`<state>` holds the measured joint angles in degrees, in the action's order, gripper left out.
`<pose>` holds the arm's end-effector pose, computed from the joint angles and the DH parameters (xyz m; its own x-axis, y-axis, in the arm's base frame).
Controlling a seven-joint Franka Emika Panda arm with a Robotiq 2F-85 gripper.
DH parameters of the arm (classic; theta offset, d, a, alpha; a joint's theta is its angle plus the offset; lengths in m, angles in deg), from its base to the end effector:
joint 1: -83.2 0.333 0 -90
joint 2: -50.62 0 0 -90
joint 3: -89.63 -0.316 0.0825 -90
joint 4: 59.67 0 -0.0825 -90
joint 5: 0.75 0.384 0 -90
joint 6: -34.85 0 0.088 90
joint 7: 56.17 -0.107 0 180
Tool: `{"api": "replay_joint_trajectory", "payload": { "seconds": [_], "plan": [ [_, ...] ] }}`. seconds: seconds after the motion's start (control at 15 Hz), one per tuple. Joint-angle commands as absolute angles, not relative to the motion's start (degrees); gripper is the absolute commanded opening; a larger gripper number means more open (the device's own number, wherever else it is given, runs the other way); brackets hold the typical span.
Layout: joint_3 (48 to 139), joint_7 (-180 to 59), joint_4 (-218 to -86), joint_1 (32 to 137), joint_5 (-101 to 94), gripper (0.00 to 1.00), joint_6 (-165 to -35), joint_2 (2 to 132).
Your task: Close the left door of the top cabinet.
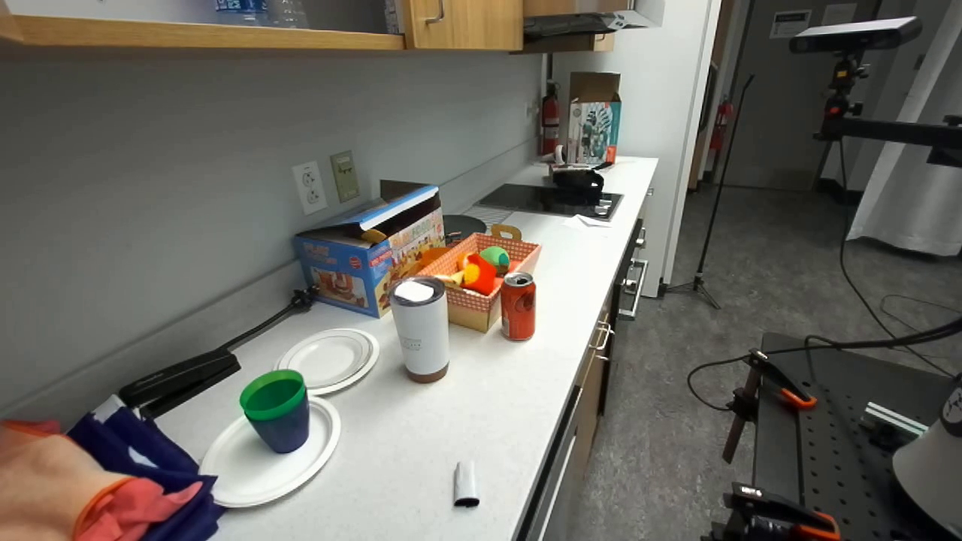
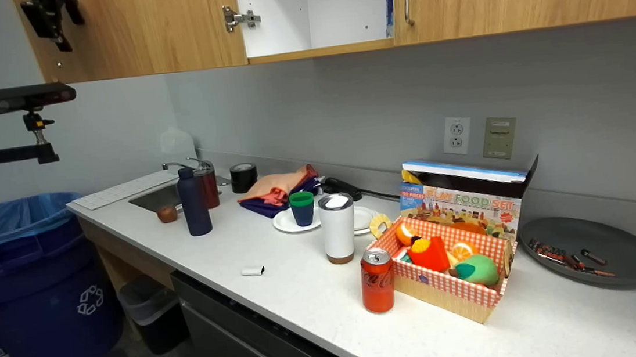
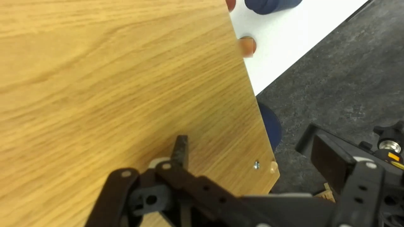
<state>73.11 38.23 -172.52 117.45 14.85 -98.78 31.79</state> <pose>0.2974 0.4103 0.6801 -0.7822 0.6091 0.1306 0.5404 0.5591 0.6288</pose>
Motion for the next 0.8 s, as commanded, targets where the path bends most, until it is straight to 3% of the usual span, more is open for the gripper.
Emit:
{"api": "replay_joint_trajectory", "payload": {
  "seconds": [0.0, 0.4, 0.73],
  "plan": [
    [70.5, 33.4, -173.0, 114.1, 6.8, 1.00, -101.9, 30.5],
    [68.0, 22.8, -172.9, 110.3, -5.7, 1.00, -101.0, 29.6],
    [65.6, 9.4, -171.5, 108.0, -13.2, 1.00, -85.5, 27.9]
  ]
}}
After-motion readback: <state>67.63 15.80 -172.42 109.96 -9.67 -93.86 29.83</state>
